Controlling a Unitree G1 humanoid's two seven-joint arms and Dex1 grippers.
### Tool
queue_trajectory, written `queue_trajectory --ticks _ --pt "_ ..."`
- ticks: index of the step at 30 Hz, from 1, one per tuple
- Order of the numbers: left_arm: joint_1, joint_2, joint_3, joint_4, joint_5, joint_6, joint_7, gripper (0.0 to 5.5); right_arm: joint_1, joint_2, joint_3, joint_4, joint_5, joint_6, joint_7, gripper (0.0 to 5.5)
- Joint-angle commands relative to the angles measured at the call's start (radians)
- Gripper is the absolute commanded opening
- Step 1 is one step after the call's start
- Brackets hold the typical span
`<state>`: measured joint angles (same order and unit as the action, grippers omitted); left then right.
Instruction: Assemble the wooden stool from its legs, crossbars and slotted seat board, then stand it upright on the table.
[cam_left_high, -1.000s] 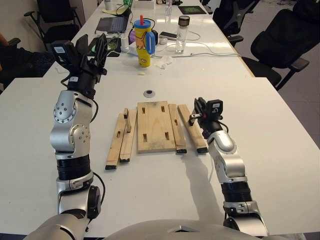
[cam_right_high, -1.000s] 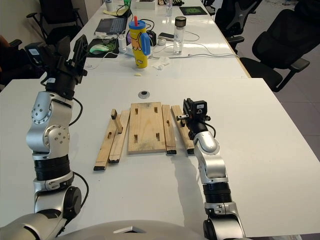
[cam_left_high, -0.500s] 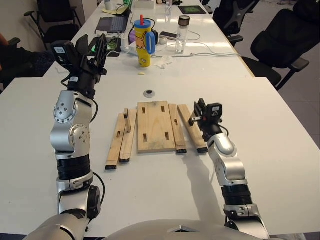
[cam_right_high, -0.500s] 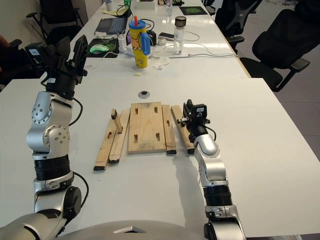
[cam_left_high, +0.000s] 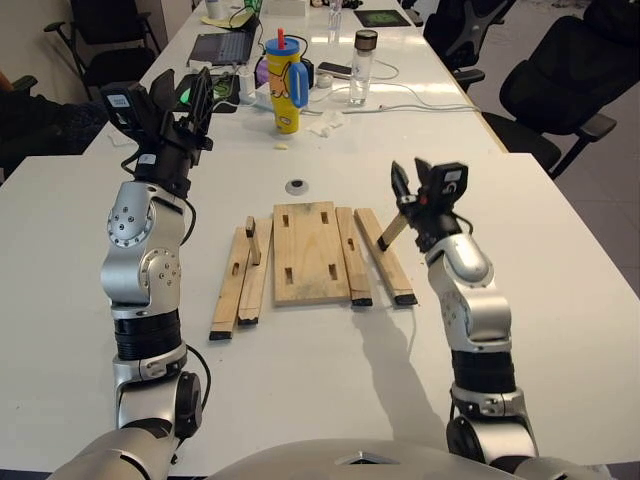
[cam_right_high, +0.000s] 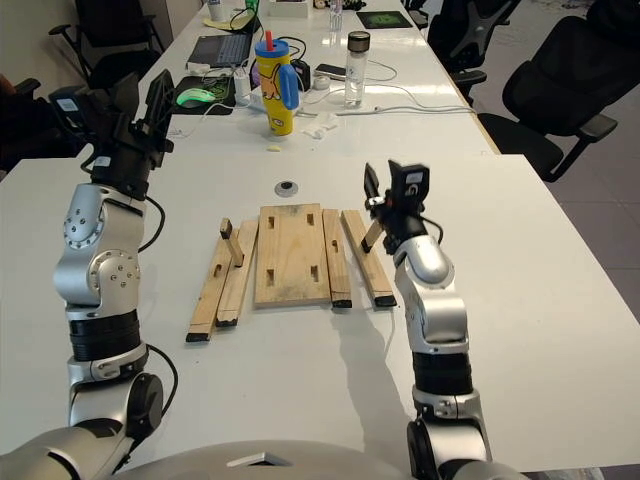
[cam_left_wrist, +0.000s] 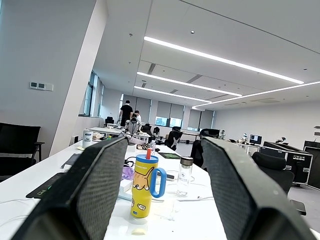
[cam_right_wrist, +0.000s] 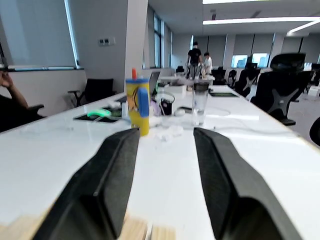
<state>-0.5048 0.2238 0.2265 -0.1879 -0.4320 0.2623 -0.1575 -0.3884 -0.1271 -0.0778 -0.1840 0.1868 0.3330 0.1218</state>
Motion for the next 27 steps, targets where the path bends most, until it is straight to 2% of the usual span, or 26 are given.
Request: queue_trajectory --ticks 1,4,8,14,22,24,27 --pt "0.004 -0.009 -0.006 -0.005 0.007 -0.006 0.002 2.75 -0.137 -0.017 -0.075 0.061 0.075 0.026 0.010 1.56" --pt "-0.003 -0.010 -0.005 0.004 0.008 -0.008 -0.002 2.75 -0.176 -0.024 -0.137 0.114 0.126 0.050 0.000 1.06" --pt "-0.008 -0.012 -0.006 0.012 0.011 -0.012 -0.003 2.75 -0.205 -0.029 -0.191 0.171 0.196 0.083 0.009 1.06" --pt "-0.014 -0.015 -0.006 0.022 0.012 -0.017 -0.002 2.75 -0.207 -0.029 -0.178 0.203 0.218 0.120 0.032 1.06" --pt "-0.018 -0.010 -0.003 0.033 0.009 -0.023 -0.006 2.75 -0.227 -0.015 -0.192 0.130 0.214 -0.040 0.029 1.06" --pt "-0.017 -0.010 -0.002 0.033 0.009 -0.024 -0.007 2.75 -0.184 -0.002 -0.147 0.211 0.181 -0.006 0.019 1.06" --pt "-0.022 -0.013 -0.005 0.036 0.010 -0.027 -0.007 2.75 -0.070 0.016 -0.025 0.476 0.086 0.198 -0.014 1.06"
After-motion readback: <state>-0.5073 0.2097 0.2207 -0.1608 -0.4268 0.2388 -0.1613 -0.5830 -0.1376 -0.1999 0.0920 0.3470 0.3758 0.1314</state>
